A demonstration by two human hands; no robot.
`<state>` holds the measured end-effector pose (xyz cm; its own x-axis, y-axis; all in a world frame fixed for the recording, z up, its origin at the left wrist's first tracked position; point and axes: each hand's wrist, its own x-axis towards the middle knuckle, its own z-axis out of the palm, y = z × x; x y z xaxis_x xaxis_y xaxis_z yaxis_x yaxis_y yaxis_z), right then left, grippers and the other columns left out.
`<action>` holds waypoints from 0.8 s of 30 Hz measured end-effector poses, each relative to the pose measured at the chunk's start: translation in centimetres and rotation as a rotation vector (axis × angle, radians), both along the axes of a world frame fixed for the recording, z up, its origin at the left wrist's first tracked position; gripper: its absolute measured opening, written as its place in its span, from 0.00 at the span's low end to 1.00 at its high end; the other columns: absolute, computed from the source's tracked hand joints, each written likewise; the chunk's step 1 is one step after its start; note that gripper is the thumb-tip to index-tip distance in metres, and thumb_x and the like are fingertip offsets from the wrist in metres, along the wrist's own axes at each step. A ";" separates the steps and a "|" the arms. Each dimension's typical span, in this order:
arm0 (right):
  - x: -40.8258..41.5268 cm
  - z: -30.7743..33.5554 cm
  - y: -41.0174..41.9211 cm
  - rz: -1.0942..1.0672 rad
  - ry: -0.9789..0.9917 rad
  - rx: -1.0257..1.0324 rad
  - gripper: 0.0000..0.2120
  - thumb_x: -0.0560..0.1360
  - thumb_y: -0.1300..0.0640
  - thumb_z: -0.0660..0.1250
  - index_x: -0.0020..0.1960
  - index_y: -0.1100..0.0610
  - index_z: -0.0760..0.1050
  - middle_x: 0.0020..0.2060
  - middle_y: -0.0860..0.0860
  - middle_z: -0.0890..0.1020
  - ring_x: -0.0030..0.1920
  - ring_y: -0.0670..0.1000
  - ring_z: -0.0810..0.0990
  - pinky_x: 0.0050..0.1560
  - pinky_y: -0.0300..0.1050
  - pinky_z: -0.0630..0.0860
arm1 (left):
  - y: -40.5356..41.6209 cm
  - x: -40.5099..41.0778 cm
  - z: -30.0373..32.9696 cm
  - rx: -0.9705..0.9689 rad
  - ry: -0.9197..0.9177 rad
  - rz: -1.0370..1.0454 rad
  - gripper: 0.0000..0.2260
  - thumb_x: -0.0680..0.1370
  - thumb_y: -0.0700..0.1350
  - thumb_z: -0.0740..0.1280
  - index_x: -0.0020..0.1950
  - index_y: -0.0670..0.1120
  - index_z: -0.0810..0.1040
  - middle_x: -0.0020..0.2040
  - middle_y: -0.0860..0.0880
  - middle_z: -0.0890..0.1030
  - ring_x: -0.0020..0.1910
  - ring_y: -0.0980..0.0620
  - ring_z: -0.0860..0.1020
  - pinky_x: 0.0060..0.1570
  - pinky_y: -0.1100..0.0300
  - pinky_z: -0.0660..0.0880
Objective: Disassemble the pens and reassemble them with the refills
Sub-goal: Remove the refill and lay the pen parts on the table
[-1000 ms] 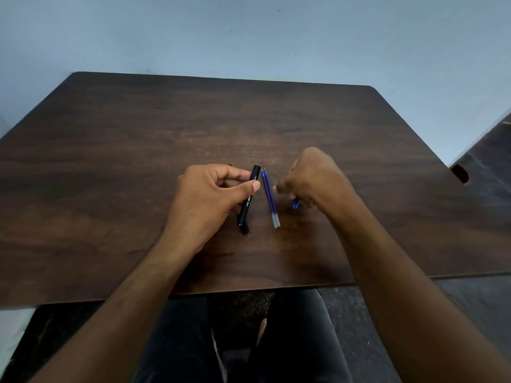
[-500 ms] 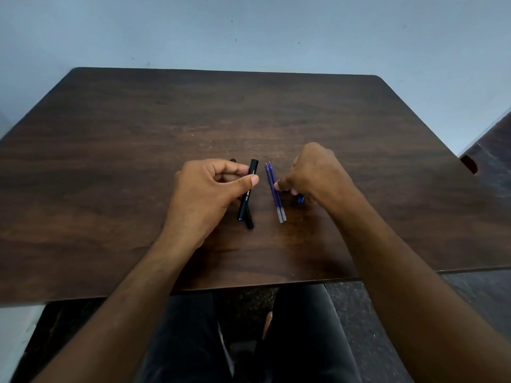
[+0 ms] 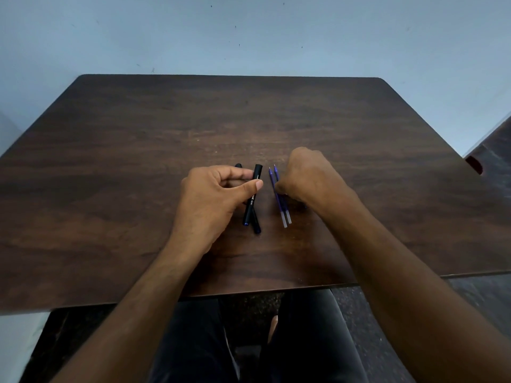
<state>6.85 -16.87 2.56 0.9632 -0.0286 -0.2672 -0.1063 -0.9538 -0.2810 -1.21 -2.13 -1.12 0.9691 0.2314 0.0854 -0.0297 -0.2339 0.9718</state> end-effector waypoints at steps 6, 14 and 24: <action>0.0 0.2 0.6 -0.011 0.076 -0.009 0.22 0.71 0.49 0.77 0.38 0.57 0.66 0.37 0.54 0.74 0.34 0.53 0.73 0.31 0.48 0.71 | 0.1 0.0 0.1 0.001 0.020 0.000 0.10 0.70 0.48 0.79 0.50 0.50 0.86 0.38 0.54 0.87 0.38 0.57 0.86 0.38 0.61 0.80; -0.2 0.7 0.2 -0.020 0.032 0.056 0.19 0.71 0.48 0.77 0.36 0.57 0.70 0.39 0.55 0.78 0.40 0.54 0.80 0.35 0.47 0.77 | 0.3 0.0 0.6 0.010 0.040 0.013 0.10 0.70 0.48 0.79 0.50 0.52 0.86 0.38 0.54 0.87 0.37 0.56 0.85 0.39 0.59 0.81; -0.5 0.1 -3.5 -0.211 0.018 0.884 0.14 0.75 0.58 0.73 0.33 0.60 0.74 0.22 0.52 0.76 0.17 0.46 0.70 0.19 0.38 0.70 | -0.3 -0.6 1.0 0.039 0.040 -0.021 0.08 0.71 0.47 0.78 0.50 0.53 0.85 0.38 0.56 0.87 0.38 0.58 0.85 0.39 0.64 0.80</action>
